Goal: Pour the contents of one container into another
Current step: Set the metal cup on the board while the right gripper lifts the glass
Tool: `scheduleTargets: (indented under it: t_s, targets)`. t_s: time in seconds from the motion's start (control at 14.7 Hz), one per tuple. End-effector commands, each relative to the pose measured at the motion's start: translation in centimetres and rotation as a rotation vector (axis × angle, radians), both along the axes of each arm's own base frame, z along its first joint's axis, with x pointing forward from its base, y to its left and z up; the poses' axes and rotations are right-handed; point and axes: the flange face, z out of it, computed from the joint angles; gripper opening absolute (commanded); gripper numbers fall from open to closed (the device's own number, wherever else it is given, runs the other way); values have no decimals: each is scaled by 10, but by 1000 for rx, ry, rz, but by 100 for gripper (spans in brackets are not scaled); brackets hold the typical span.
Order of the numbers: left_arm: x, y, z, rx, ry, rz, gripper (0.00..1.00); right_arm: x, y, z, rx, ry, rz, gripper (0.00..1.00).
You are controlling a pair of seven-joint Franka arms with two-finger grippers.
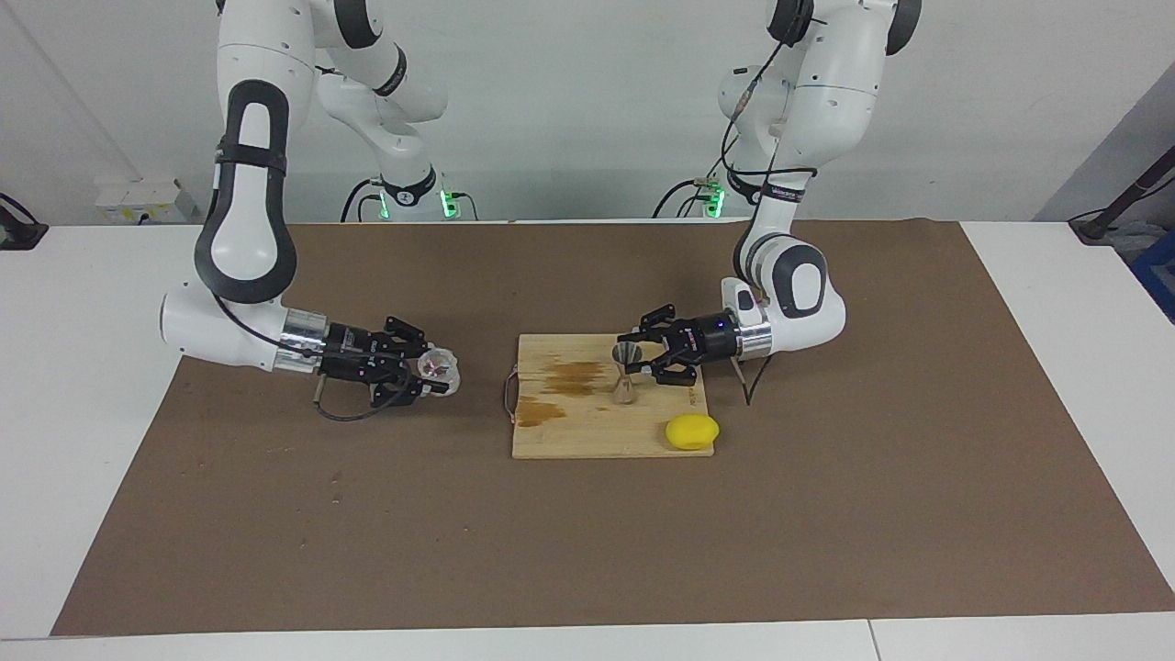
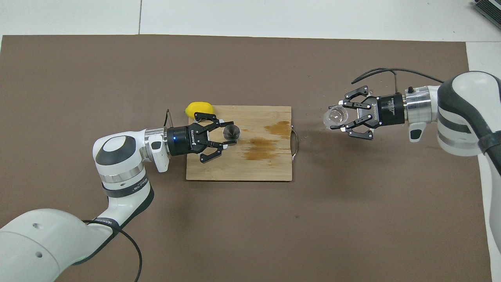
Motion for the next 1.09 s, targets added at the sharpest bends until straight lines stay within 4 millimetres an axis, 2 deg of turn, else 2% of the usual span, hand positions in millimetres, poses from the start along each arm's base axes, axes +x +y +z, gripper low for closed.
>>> scheduleTargets:
  t_s: [0.0,0.27,0.34,0.48,0.61,0.75,0.82,0.88,1.02]
  targets:
    - [-11,0,-5,5,-21,27,49,1,1,6,-18,-11,-54,0]
    - [-12,1,-14,15,-29,33,51,1,11,6,-16,57,-84,0]
    - [-12,1,-14,12,-33,41,55,0,12,5,-9,66,-84,0]
    - [-12,1,-14,11,-30,42,100,-2,23,3,-7,68,-67,0]
    - [-12,4,-14,8,-28,46,100,-2,28,4,-8,57,-56,0]
    - [-10,7,-13,0,-30,48,100,-4,49,5,-10,26,-9,0]
    - [-7,10,-9,-13,-32,50,100,-4,51,5,-11,21,-5,0]
    - [-3,19,-7,-24,-30,61,100,-3,52,5,-17,15,-9,0]
    - [2,34,-1,-44,-24,67,100,-3,68,7,-22,4,11,0]
